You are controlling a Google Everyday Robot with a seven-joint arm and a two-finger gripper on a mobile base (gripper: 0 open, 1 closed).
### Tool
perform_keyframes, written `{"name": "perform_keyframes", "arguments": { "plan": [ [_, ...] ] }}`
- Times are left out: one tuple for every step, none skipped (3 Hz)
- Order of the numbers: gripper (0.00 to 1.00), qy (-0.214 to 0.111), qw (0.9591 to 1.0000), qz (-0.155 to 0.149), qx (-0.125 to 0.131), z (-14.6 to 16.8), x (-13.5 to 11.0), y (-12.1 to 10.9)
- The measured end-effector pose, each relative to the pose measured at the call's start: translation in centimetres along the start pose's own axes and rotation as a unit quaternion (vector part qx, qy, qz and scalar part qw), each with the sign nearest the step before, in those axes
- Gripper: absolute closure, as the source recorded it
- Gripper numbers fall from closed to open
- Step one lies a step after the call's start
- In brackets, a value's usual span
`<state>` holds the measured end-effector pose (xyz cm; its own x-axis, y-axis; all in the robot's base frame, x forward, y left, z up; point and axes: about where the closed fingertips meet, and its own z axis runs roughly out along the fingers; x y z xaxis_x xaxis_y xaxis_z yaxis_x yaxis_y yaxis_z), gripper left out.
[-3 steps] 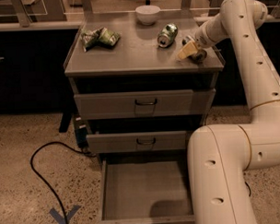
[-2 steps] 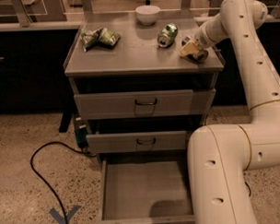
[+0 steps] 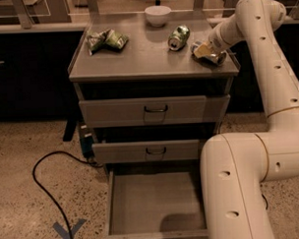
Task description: Place redbull can into bottom drawer
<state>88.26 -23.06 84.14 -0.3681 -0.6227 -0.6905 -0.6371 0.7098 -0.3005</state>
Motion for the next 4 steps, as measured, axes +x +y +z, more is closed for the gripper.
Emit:
{"name": "perform_keyframes", "arguments": {
  "plan": [
    [1.0, -0.007, 0.9999, -0.007, -0.004, 0.3, -0.4, 0.3],
    [1.0, -0.031, 0.9993, -0.02, -0.007, 0.2, -1.3, 0.5],
    [1.0, -0.059, 0.9975, -0.031, -0.023, -0.1, -1.4, 1.7],
    [1.0, -0.062, 0.9966, -0.026, -0.047, 0.2, -0.5, 3.1]
  ]
}}
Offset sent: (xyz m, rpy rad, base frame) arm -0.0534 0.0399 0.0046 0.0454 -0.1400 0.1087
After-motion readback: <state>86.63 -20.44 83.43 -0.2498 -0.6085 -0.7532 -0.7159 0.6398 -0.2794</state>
